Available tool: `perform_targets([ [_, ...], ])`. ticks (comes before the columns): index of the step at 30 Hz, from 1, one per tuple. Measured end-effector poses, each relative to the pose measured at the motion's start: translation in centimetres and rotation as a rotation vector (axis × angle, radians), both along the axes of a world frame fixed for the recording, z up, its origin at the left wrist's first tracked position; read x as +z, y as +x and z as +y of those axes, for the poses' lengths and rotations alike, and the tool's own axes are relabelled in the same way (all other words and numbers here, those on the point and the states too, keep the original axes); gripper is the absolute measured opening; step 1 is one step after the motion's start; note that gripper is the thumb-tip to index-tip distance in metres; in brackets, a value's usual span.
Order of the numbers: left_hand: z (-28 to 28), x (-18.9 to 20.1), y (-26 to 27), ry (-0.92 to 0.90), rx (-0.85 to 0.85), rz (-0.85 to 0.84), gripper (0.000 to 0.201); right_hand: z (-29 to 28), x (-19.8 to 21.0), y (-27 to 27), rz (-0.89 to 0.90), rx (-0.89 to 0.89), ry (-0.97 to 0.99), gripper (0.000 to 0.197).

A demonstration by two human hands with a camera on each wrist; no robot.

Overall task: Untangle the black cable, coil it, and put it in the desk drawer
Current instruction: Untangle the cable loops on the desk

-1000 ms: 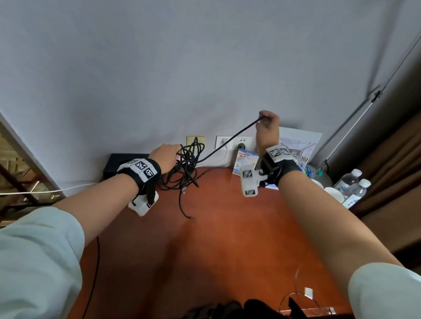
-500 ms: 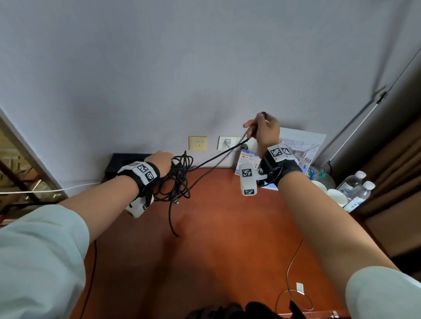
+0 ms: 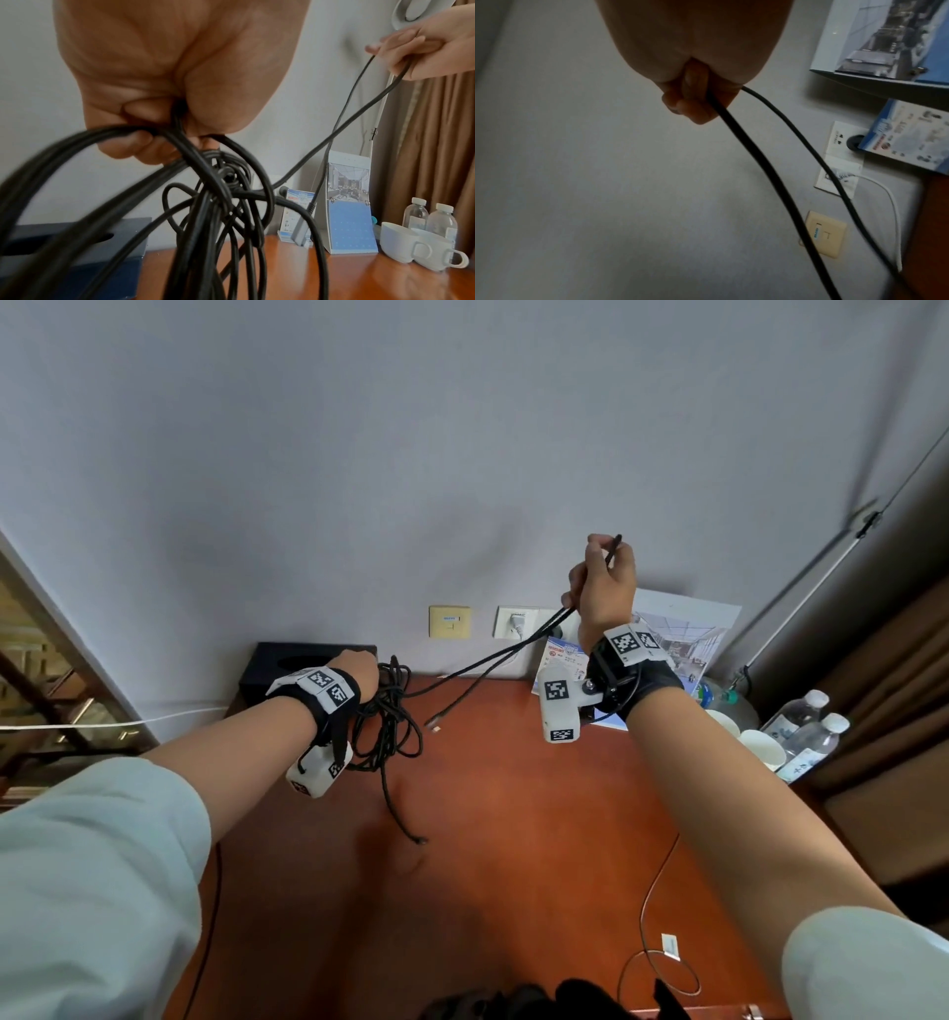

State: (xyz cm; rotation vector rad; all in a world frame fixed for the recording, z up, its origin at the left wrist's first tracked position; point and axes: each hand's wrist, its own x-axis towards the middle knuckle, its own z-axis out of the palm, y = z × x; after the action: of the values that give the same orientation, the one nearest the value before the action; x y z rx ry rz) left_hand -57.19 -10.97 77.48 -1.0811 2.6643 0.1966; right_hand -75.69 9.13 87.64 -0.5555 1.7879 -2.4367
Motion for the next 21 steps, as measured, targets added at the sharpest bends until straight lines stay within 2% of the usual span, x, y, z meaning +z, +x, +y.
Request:
perform_targets([
  [5, 1.0, -0.5, -0.6, 0.012, -0.018, -0.095, 0.027, -0.6, 0.6, 1.4, 0.130, 0.116, 0.063, 0.013],
  [9, 1.3, -0.8, -0.6, 0.014, -0.007, -0.143, 0.028, -0.9, 0.1, 1.5, 0.042, 0.133, 0.160, 0.012],
  [12, 0.5, -1.1, -0.2, 0.056, 0.013, -0.111, 0.028, -0.7, -0.8, 1.0, -0.029, 0.116, 0.202, 0.009],
  [15, -0.3, -1.1, 0.5, 0.101, 0.017, -0.020, 0.027, -0.3, -1.5, 0.5, -0.096, 0.126, 0.183, 0.007],
  [17, -0.6, -1.0, 0.9, 0.148, 0.022, 0.085, 0.026, 0.0, -1.8, 0.4, -0.133, 0.124, 0.200, 0.014],
  [19, -1.1, -1.2, 1.2, 0.238, 0.045, 0.235, 0.020, 0.2, -2.3, 0.0, -0.168, 0.095, 0.282, 0.024],
  [21, -1.6, -1.6, 1.4, 0.427, 0.103, 0.448, 0.032, 0.4, -3.2, -0.7, -0.248, 0.090, 0.395, 0.032],
])
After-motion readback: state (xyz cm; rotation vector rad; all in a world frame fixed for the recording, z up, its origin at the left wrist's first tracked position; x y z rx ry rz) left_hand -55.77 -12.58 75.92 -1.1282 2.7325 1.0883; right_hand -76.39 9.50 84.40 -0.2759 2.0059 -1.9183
